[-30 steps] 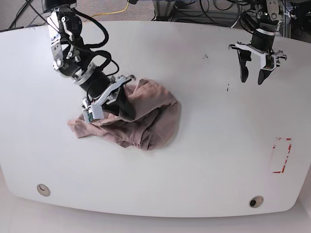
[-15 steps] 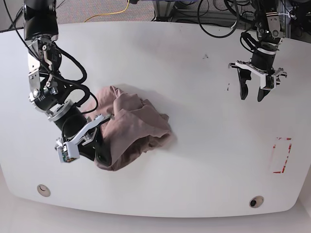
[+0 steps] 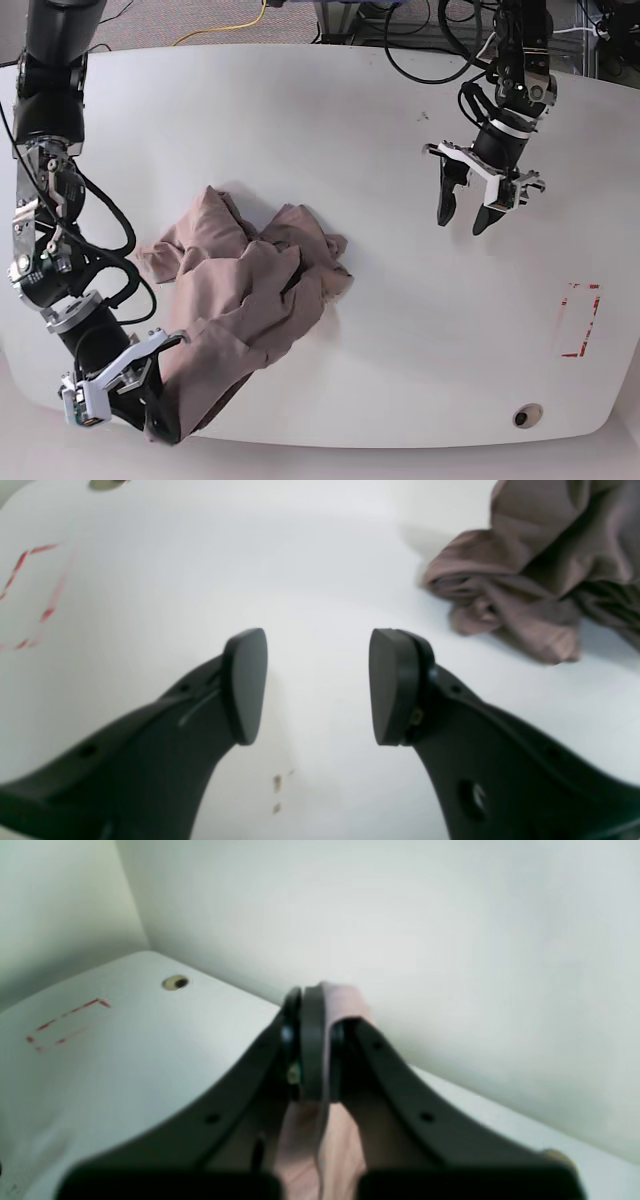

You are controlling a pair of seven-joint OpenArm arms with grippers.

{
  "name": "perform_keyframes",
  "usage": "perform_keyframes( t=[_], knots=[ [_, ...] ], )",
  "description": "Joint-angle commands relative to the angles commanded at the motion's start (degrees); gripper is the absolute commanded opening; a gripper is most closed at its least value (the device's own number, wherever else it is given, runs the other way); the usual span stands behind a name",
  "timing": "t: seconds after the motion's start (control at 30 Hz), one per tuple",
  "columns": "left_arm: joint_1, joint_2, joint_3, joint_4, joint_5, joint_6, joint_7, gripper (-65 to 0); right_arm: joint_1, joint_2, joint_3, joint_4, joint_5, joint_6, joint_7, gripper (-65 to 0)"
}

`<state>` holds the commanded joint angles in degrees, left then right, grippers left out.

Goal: Layout the t-shirt on the table in an organized manner, then fold the t-shirt properly
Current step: 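Lift the t-shirt with the right gripper and pull it away from the table center, then move the left gripper to the t-shirt and grasp a fabric edge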

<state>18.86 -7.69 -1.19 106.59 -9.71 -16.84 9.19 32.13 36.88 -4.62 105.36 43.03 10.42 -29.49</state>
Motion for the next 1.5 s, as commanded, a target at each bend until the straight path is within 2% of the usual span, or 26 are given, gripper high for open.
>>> perform_keyframes(
  t=[0.13,0.23,0.33,0.43,0.8,1.03,1.5],
  knots=[
    [-1.14,0.18,5.89,-1.23,0.00,0.00,2.02,-33.8,4.48,0.00,0.26,-2.73,-0.18,3.16,-0.35,-65.0],
    [-2.73,0.35,9.32,-2.55,-0.09,0.00,5.01,-33.8,6.77,0.00,0.35,-4.40,-0.26,4.04,-0.44,-65.0],
    [-4.40,0.53,12.66,-5.63,-0.18,0.00,7.03,-33.8,8.26,1.23,0.26,-5.19,-0.26,4.04,-0.88,-65.0],
    [-5.80,2.20,13.71,-8.88,-0.18,0.00,7.12,-33.8,9.32,1.76,0.18,-5.36,-0.26,4.04,-1.58,-65.0],
    [-15.03,8.53,13.63,-22.77,-0.18,0.00,7.12,-33.8,9.93,3.52,0.18,-6.59,-0.18,4.04,-1.67,-65.0],
    [-21.63,10.90,10.99,-30.68,-0.18,0.09,7.03,-33.8,9.76,3.60,0.18,-6.68,-0.09,4.04,-1.67,-65.0],
    [-31.82,11.34,10.29,-44.40,-0.09,0.09,7.03,-33.8,9.58,3.25,0.18,-6.86,0.00,4.04,-1.67,-65.0]
  ],
)
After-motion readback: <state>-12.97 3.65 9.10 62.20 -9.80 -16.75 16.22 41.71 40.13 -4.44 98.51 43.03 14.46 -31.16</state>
